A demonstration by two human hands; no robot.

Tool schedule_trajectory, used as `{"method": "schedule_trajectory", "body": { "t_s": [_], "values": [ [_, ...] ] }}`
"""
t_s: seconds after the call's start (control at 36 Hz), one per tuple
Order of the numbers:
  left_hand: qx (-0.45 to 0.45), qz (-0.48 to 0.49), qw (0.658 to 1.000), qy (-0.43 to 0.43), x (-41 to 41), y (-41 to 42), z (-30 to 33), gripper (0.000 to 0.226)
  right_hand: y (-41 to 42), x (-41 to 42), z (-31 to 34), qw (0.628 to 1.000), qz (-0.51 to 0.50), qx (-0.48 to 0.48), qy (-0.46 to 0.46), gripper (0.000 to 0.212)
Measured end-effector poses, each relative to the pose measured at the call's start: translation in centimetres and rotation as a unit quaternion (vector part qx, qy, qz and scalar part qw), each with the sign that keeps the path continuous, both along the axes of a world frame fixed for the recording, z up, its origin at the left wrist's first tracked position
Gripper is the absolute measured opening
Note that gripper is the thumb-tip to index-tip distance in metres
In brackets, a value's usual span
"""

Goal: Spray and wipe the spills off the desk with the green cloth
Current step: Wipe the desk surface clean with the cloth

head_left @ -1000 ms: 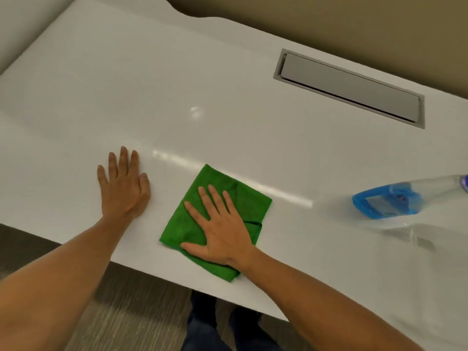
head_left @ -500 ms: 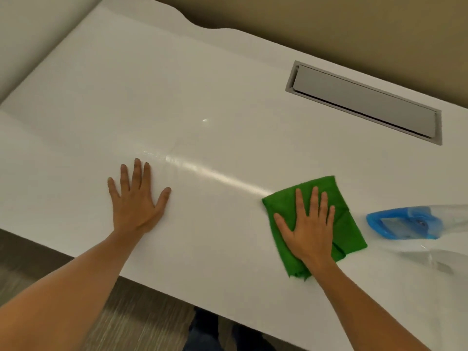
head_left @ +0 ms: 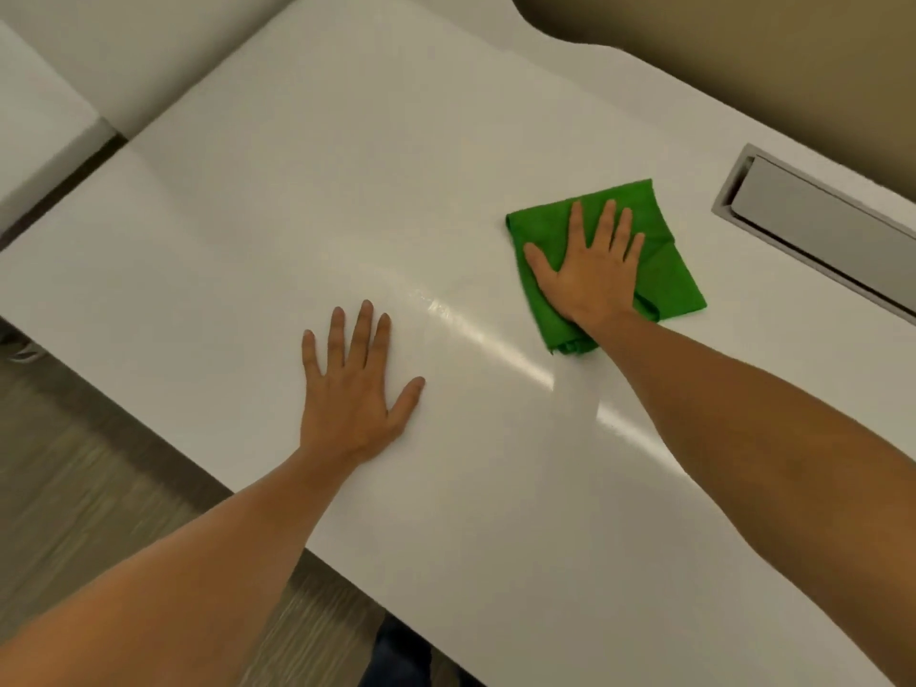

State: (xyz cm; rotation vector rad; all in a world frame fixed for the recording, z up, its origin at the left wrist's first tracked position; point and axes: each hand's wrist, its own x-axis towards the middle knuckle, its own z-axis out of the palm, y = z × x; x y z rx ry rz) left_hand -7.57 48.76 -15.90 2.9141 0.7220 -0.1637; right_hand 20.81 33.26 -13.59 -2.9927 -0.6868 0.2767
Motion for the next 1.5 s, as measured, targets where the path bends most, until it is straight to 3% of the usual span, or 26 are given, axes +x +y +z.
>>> {"method": "schedule_trajectory", "body": {
  "t_s": [0.25,0.53,0.72,0.89,1.0,1.11,1.22,1.39,1.5],
  "values": [
    [-0.008,0.001,1.000,0.003,-0.1,0.0,0.2,0.083,4.5,-7.6,-0.3,0.982,0.189,-0.004,-0.006,0.096],
    [-0.018,0.004,1.000,0.001,-0.1,-0.3,1.2,0.085,-8.0,-19.1,-1.1,0.971,0.233,0.052,0.016,0.089],
    [-0.022,0.007,1.000,-0.009,-0.3,-0.5,1.4,0.086,-21.8,-23.8,-1.7,0.993,0.113,0.033,-0.004,0.091],
    [-0.016,0.005,1.000,-0.002,-0.1,-0.5,1.2,0.086,-24.6,-19.9,-1.4,0.997,-0.074,-0.017,-0.016,0.093],
    [-0.015,0.007,1.000,-0.002,0.0,-0.3,1.1,0.085,-22.2,-13.4,-0.8,0.988,-0.154,-0.025,-0.013,0.098],
    [-0.014,0.007,1.000,-0.002,0.1,-0.3,0.9,0.084,-16.9,-7.4,-0.4,0.988,-0.153,-0.006,0.003,0.102],
    [-0.013,0.003,1.000,-0.001,0.0,-0.2,0.7,0.084,-7.8,-5.2,-0.4,0.996,-0.086,0.015,0.011,0.101],
    [-0.009,0.004,1.000,-0.003,-0.2,-0.1,0.5,0.085,7.2,-7.5,0.2,0.995,0.092,0.028,0.032,0.100],
    [-0.006,0.007,1.000,-0.013,-0.1,0.2,0.0,0.085,12.1,-8.3,0.3,0.986,0.161,0.017,0.038,0.097]
  ]
}}
